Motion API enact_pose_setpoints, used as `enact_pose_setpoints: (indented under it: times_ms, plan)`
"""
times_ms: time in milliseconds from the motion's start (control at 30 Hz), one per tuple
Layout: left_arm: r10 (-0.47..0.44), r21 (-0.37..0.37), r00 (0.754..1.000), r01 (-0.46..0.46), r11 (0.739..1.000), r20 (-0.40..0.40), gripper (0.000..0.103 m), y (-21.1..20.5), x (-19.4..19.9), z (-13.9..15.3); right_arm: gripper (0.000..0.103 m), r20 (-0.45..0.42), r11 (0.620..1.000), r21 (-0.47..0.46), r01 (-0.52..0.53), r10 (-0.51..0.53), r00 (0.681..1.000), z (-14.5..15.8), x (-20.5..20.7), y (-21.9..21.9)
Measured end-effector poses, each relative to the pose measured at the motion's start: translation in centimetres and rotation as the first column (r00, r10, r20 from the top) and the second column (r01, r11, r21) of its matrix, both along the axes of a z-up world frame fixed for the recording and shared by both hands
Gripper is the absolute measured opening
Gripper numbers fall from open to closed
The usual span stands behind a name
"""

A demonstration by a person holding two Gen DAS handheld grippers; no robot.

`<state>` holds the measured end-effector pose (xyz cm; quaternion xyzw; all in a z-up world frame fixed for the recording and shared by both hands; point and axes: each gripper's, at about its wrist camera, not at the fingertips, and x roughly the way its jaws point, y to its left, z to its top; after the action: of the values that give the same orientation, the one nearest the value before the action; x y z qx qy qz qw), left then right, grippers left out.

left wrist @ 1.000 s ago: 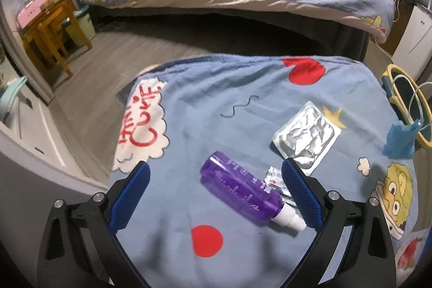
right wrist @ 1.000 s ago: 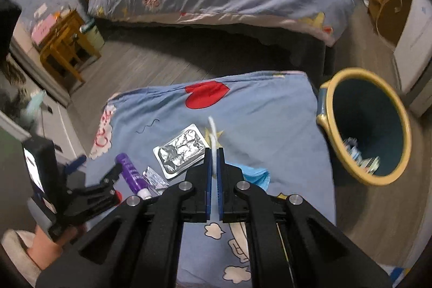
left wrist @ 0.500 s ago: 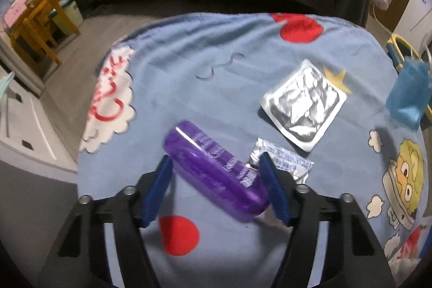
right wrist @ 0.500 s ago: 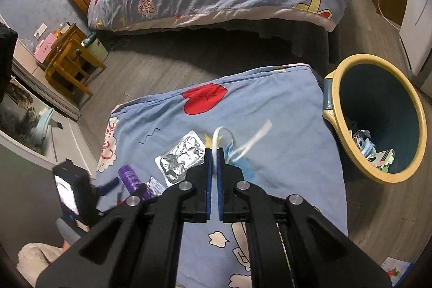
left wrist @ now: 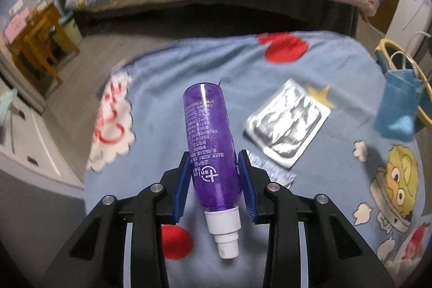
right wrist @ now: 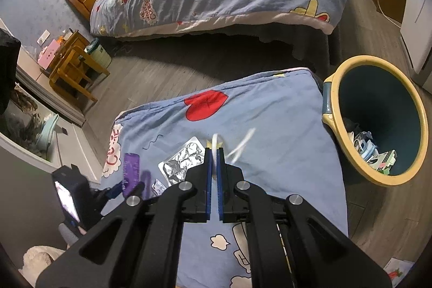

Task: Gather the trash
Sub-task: 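Carry the purple bottle and blue mask over the bin and open both tools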

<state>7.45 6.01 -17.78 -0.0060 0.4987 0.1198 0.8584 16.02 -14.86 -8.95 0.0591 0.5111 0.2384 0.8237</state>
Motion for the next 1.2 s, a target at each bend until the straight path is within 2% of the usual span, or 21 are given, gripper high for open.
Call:
enact_pose_setpoints:
  times_ms: [167, 400, 633, 767, 900, 1033, 1167, 1200]
  plan:
    - [-0.034, 0.001, 0.998, 0.034, 0.999, 0.050, 0.036, -1.1, 0.4, 1.9, 0.003, 0.028, 1.000, 0.007, 0.024, -0.025, 0.999, 0.8, 0.2, -1.0]
    - [-0.108, 0.045, 0.987, 0.104, 0.994, 0.115, 0.036, -2.7, 0.8, 4.6, 0.003, 0.073, 0.995, 0.032, 0.090, -0.092, 0.993, 2.3, 1.2, -3.6]
    - [-0.204, 0.107, 0.967, 0.188, 0.976, 0.154, 0.036, -6.1, 1.6, 6.6, 0.003, 0.125, 0.981, 0.050, 0.186, -0.191, 0.974, 3.5, 3.0, -8.3]
    - [-0.264, 0.111, 0.951, 0.249, 0.962, 0.159, 0.036, -8.5, 2.6, 7.2, 0.003, 0.141, 0.963, 0.052, 0.265, -0.270, 0.953, 3.3, 4.4, -12.0]
    - [-0.341, 0.107, 0.925, 0.327, 0.939, 0.168, 0.036, -11.5, 4.1, 7.7, 0.003, 0.141, 0.935, 0.053, 0.351, -0.355, 0.924, 2.5, 5.6, -16.3]
    - [-0.419, 0.049, 0.892, 0.417, 0.908, 0.173, 0.036, -14.5, 5.9, 7.5, 0.003, 0.136, 0.909, 0.037, 0.415, -0.416, 0.899, 1.5, 6.5, -19.8]
    - [-0.496, -0.018, 0.851, 0.506, 0.862, 0.174, 0.036, -17.9, 7.7, 7.2, 0.003, 0.131, 0.887, 0.007, 0.461, -0.458, 0.879, 0.3, 7.3, -22.9]
    - [-0.519, -0.044, 0.836, 0.534, 0.844, 0.180, 0.036, -18.8, 8.2, 7.2, 0.003, 0.127, 0.883, 0.005, 0.468, -0.465, 0.876, 0.0, 7.4, -23.4]
